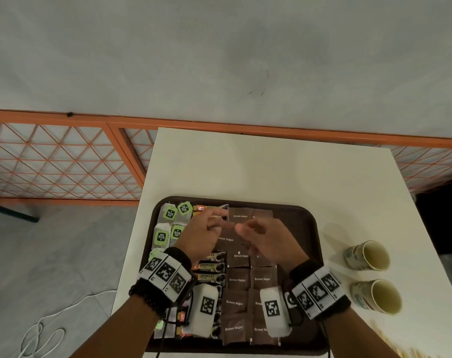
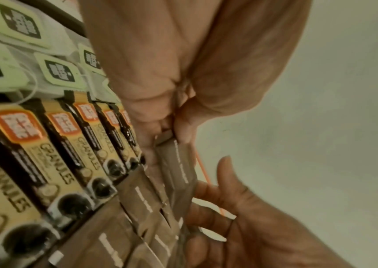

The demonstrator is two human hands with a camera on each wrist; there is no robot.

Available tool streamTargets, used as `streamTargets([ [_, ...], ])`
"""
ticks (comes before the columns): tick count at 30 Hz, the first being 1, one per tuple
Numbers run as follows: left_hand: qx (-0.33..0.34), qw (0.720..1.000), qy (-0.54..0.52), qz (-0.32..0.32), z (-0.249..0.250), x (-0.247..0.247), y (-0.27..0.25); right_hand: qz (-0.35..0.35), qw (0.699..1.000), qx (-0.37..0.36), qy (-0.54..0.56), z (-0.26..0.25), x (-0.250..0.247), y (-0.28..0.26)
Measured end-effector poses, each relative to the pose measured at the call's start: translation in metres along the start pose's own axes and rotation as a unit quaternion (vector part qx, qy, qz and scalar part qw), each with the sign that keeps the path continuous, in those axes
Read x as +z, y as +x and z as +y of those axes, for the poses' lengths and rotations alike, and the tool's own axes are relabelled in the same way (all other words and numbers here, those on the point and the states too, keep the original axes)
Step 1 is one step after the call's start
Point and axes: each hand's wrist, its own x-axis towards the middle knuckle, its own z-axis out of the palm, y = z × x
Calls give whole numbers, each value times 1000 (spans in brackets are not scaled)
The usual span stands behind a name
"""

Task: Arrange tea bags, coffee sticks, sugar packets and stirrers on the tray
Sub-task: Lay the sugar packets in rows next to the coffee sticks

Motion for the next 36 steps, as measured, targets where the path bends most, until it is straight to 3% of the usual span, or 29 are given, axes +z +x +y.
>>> streamTargets([
  [2,0,999,-45,3,3,6,-1,-16,998,15,66,0,3,-10],
  [7,-69,988,-131,37,6,22,-3,38,991,40,125,18,3,-20],
  [13,-51,993,-68,78,-4,26,-11,81,987,90,101,42,-22,1],
  [18,-36,998,17,50,-16,22,-23,106,983,115,90,45,-41,37],
  [26,-37,999,36,16,-28,11,-29,162,976,147,-17,67,-32,68],
  [31,-18,998,55,-18,-24,16,-39,191,976,106,-26,63,-43,37],
  [36,11,986,150,-76,-14,55,-61,169,980,65,-83,71,-72,-59],
])
